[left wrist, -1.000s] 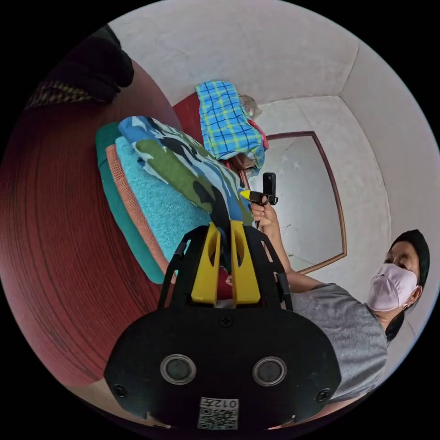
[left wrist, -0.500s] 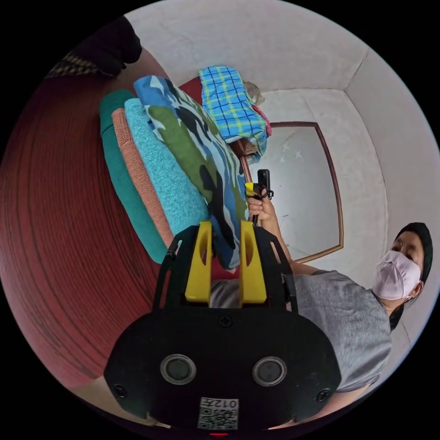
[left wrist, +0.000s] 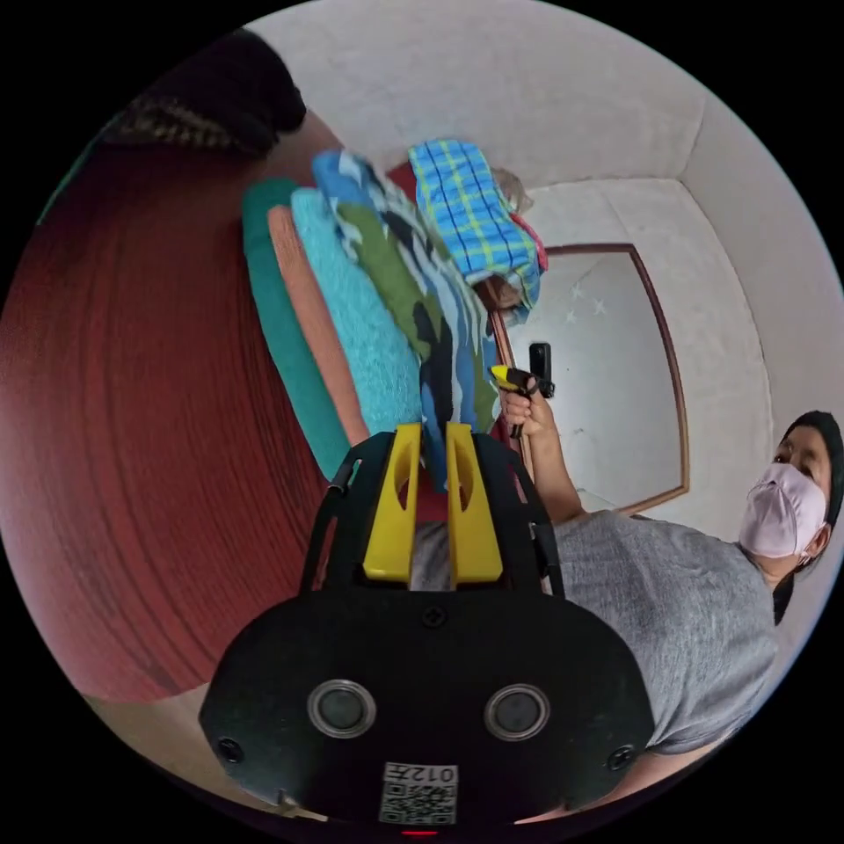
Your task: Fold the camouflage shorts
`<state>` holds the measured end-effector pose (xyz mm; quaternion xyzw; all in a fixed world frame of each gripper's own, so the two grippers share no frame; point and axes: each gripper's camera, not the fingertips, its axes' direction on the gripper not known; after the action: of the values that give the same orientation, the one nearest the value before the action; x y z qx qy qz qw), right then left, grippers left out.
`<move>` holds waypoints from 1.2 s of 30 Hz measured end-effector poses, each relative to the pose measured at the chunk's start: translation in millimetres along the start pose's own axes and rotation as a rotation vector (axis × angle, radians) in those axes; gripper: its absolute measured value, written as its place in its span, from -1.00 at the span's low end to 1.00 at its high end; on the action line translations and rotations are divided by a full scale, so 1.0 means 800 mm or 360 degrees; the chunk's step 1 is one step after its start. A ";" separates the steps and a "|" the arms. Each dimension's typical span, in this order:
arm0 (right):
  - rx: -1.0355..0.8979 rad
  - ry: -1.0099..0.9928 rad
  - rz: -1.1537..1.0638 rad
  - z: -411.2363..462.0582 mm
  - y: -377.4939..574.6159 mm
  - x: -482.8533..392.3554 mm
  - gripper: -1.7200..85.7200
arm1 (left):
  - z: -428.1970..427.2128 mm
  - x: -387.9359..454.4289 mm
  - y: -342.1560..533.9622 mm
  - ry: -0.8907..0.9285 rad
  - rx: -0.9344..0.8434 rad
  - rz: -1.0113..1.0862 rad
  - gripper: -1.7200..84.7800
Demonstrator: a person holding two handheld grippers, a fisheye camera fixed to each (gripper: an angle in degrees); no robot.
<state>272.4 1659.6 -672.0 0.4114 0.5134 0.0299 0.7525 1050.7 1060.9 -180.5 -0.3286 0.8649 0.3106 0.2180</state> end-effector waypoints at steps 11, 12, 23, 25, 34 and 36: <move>-0.0176 0.0474 -0.0573 0.245 -0.121 -0.017 -0.92 | 0.093 0.169 -0.035 -0.0790 -0.0001 0.0483 -0.95; -0.0210 0.0484 -0.0577 0.263 -0.121 -0.005 -0.94 | 0.116 0.167 -0.029 -0.0819 -0.0067 0.0476 -0.95; -0.0088 0.0521 -0.0836 0.412 -0.146 0.010 -0.98 | 0.110 0.323 0.034 -0.0744 0.0297 0.0556 -0.95; -0.0069 0.0568 -0.0934 0.453 -0.148 -0.010 -0.98 | 0.121 0.352 0.044 -0.0808 0.0260 0.0590 -0.95; -0.0052 0.1377 -0.1073 0.727 -0.186 -0.061 -0.98 | 0.116 0.436 0.090 -0.0623 0.0320 0.0630 -0.95; 0.0130 0.1368 -0.1205 0.774 -0.180 -0.118 -0.98 | 0.061 0.477 0.131 -0.0714 0.0473 0.0732 -0.95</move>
<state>667.1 1156.1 -612.3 0.1786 0.8854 -0.0970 0.4180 722.4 990.4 -395.8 -0.0134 0.8827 0.2867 0.3722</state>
